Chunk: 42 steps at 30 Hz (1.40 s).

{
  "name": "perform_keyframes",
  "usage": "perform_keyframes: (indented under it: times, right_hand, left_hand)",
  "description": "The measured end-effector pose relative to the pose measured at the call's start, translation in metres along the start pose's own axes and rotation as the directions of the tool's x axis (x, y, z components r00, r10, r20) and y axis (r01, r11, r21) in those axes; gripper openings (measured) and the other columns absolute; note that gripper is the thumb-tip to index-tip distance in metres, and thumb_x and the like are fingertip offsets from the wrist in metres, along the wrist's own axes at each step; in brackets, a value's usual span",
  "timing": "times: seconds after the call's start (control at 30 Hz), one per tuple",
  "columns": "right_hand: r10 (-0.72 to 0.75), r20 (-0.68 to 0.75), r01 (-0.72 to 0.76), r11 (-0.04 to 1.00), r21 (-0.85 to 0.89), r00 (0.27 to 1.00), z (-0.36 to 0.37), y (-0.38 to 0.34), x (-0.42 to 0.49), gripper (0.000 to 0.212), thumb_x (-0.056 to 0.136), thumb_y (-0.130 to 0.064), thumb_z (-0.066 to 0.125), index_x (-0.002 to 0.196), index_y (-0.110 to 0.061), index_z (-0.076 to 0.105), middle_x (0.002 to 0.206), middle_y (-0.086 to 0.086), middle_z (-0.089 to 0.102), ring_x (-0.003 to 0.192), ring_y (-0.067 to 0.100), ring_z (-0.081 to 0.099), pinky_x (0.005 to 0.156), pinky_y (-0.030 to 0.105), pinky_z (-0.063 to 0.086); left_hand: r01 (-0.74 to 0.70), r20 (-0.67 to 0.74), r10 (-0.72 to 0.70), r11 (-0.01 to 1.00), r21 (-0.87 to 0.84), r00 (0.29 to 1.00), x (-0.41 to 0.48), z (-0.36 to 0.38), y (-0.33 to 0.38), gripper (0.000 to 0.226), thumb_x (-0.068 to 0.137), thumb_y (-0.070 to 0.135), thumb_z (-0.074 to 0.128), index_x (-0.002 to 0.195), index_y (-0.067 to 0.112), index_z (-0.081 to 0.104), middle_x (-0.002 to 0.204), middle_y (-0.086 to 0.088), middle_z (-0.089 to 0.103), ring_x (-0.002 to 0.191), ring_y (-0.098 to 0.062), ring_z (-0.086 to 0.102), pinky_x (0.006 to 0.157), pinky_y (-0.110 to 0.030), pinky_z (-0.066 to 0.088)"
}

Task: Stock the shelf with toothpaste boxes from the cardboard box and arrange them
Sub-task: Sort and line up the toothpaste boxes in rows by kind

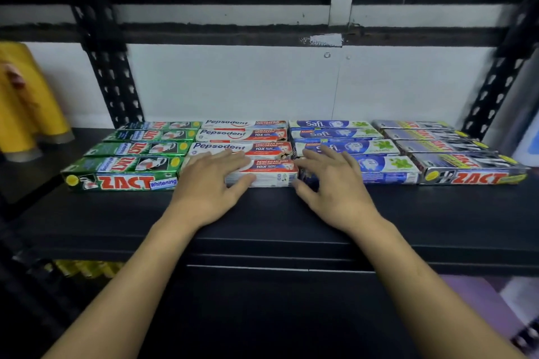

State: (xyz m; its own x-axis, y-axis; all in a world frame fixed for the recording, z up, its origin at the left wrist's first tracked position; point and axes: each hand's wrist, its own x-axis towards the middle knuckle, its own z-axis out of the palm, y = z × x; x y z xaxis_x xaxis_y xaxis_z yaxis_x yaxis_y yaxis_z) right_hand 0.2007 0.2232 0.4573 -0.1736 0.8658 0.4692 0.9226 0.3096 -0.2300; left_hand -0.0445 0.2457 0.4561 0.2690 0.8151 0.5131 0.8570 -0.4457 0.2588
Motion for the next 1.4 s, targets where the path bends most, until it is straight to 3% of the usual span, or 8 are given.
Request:
perform_keyframes:
  times: [0.13, 0.27, 0.37, 0.47, 0.57, 1.0, 1.23, 1.4]
  right_hand:
    - [-0.003, 0.005, 0.002, 0.999, 0.036, 1.000, -0.001, 0.003, 0.001, 0.043, 0.094, -0.046, 0.053, 0.137, -0.040, 0.053, 0.150, -0.011, 0.044, 0.147, 0.017, 0.024, 0.120, 0.045, 0.012]
    - [0.087, -0.061, -0.068, 0.962, 0.264, 0.994, -0.012, 0.013, 0.003, 0.041, 0.091, -0.039, 0.060, 0.132, -0.033, 0.060, 0.144, -0.006, 0.053, 0.142, 0.021, 0.036, 0.116, 0.046, 0.027]
    - [0.106, -0.093, -0.093, 0.986, 0.139, 0.990, -0.024, 0.031, 0.012, 0.044, 0.092, -0.044, 0.057, 0.133, -0.029, 0.059, 0.146, -0.002, 0.051, 0.142, 0.025, 0.037, 0.116, 0.048, 0.027]
    - [0.105, 0.115, -0.102, 0.994, -0.027, 0.988, -0.029, 0.040, 0.022, 0.061, 0.091, -0.063, 0.036, 0.143, -0.033, 0.047, 0.155, -0.007, 0.037, 0.147, 0.022, 0.026, 0.119, 0.050, 0.018]
    - [0.097, 0.225, -0.074, 0.992, -0.107, 0.970, -0.025, 0.043, 0.027, 0.060, 0.097, -0.062, 0.023, 0.147, -0.034, 0.040, 0.159, -0.008, 0.030, 0.149, 0.021, 0.021, 0.120, 0.052, 0.009]
    - [0.093, 0.141, -0.083, 0.994, -0.075, 0.986, -0.027, 0.028, 0.020, 0.068, 0.095, -0.067, 0.023, 0.146, -0.027, 0.044, 0.154, -0.004, 0.039, 0.147, 0.022, 0.025, 0.121, 0.049, 0.010]
    - [-0.113, 0.170, 0.109, 0.994, 0.029, 0.979, -0.029, -0.028, 0.028, 0.061, 0.096, -0.064, 0.030, 0.142, -0.028, 0.046, 0.152, -0.006, 0.042, 0.145, 0.022, 0.028, 0.121, 0.045, 0.010]
    - [-0.214, 0.227, 0.211, 0.977, 0.038, 0.950, -0.019, -0.066, 0.042, 0.067, 0.092, -0.070, 0.032, 0.146, -0.031, 0.041, 0.156, -0.010, 0.035, 0.149, 0.016, 0.019, 0.122, 0.041, 0.014]
  left_hand:
    - [0.003, 0.004, -0.003, 1.000, -0.003, 1.000, 0.000, 0.000, 0.002, 0.056, 0.086, 0.063, 0.044, 0.131, 0.034, 0.062, 0.141, 0.015, 0.054, 0.139, -0.009, 0.041, 0.117, -0.038, 0.024]
    - [0.024, -0.010, -0.024, 0.999, 0.029, 1.000, -0.002, -0.004, 0.008, 0.063, 0.083, 0.066, 0.044, 0.134, 0.033, 0.060, 0.144, 0.014, 0.052, 0.140, -0.008, 0.038, 0.116, -0.034, 0.020]
    - [0.027, 0.004, -0.028, 0.994, 0.101, 1.000, -0.002, -0.005, 0.012, 0.071, 0.081, 0.071, 0.040, 0.139, 0.033, 0.054, 0.150, 0.015, 0.044, 0.143, -0.008, 0.032, 0.118, -0.031, 0.013]
    - [0.037, 0.036, -0.042, 0.990, 0.135, 0.998, -0.002, -0.005, 0.015, 0.076, 0.080, 0.075, 0.035, 0.142, 0.034, 0.049, 0.153, 0.015, 0.039, 0.145, -0.007, 0.028, 0.118, -0.030, 0.011]
    - [0.040, 0.035, -0.045, 0.990, 0.131, 0.998, -0.003, -0.005, 0.016, 0.076, 0.080, 0.075, 0.035, 0.143, 0.035, 0.048, 0.153, 0.016, 0.040, 0.145, -0.007, 0.028, 0.118, -0.030, 0.011]
    - [0.035, 0.042, -0.040, 0.993, 0.114, 0.998, -0.003, -0.008, 0.018, 0.075, 0.079, 0.075, 0.037, 0.142, 0.034, 0.050, 0.150, 0.015, 0.044, 0.144, -0.008, 0.031, 0.118, -0.031, 0.013]
    - [0.133, -0.368, -0.181, 0.980, -0.150, 0.912, -0.009, -0.037, -0.013, 0.042, 0.088, 0.051, 0.056, 0.119, 0.025, 0.070, 0.127, 0.008, 0.066, 0.123, -0.012, 0.057, 0.109, -0.046, 0.039]
    - [0.249, -0.346, -0.235, 0.968, -0.003, 0.908, -0.030, -0.072, -0.082, 0.046, 0.090, 0.055, 0.052, 0.122, 0.026, 0.067, 0.124, -0.001, 0.068, 0.112, -0.022, 0.063, 0.104, -0.050, 0.043]
